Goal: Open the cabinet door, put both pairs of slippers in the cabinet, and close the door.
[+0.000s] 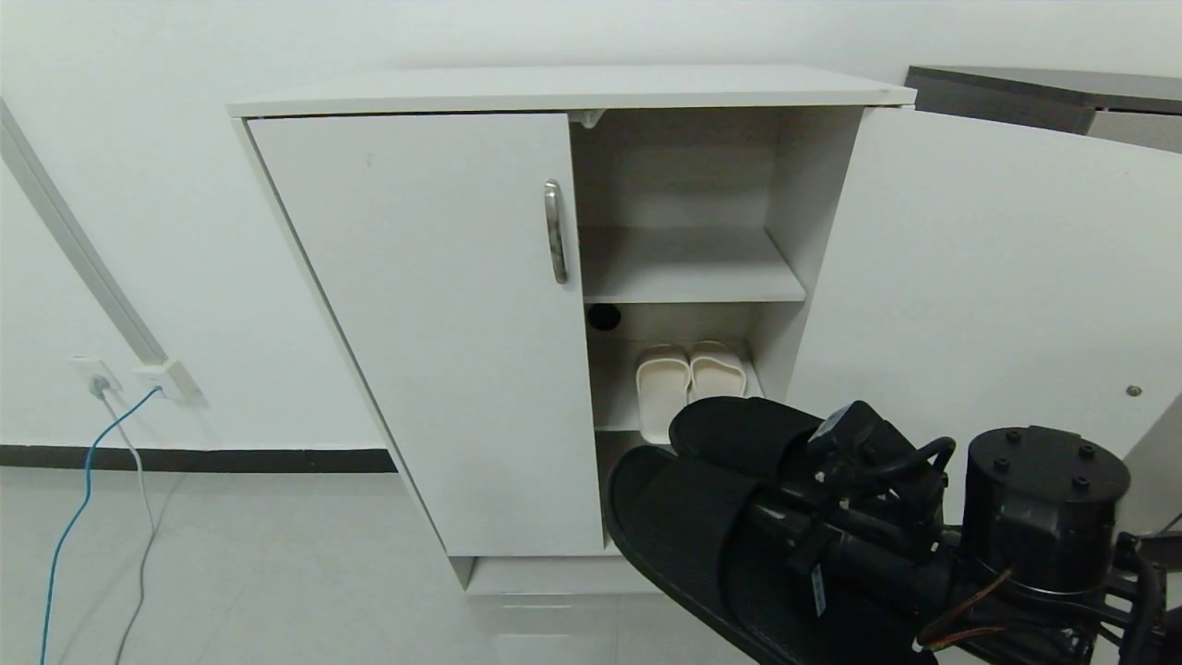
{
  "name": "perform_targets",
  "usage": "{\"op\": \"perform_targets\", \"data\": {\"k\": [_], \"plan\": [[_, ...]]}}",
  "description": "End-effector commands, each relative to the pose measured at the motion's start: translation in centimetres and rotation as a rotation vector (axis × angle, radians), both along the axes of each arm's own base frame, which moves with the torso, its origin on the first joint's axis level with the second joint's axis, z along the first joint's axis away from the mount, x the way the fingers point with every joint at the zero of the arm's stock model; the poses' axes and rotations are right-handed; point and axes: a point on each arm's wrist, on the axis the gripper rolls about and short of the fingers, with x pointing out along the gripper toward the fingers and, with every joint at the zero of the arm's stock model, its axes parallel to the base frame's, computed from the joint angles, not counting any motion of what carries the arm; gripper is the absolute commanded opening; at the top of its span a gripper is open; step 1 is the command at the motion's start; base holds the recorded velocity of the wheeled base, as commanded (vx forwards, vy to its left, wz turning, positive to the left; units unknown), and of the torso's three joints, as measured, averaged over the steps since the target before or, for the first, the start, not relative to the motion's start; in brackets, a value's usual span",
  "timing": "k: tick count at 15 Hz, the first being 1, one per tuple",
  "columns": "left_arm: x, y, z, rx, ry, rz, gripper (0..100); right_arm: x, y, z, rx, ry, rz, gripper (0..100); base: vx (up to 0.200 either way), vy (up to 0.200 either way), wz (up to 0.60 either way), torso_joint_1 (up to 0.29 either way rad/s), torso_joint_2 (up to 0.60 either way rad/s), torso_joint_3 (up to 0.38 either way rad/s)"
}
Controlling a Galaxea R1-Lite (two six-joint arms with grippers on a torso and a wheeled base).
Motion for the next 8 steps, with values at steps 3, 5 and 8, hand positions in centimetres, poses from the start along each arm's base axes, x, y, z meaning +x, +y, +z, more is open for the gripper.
{"op": "perform_targets", "data": {"k": [3, 5, 8], "plan": [[0.0, 0.0, 0.0, 0.001, 0.001, -0.001, 0, -0.09, -0.01, 0.05, 0.0, -0.003, 0.0, 0, 0.0, 0.0, 0.0, 0.0, 0.0, 0.0], [0.0, 0.0, 0.0, 0.001, 0.001, -0.001, 0, -0.19, 0.2, -0.05, -0.006, -0.002, 0.001, 0, 0.0, -0.2, 0.0, 0.002, 0.0, 0.0], [0.0, 0.0, 0.01, -0.001, -0.001, 0.0, 0, -0.01, 0.57, -0.11, -0.003, 0.0, 0.006, 0, 0.0, -0.067, 0.0, 0.001, 0.0, 0.001]]}}
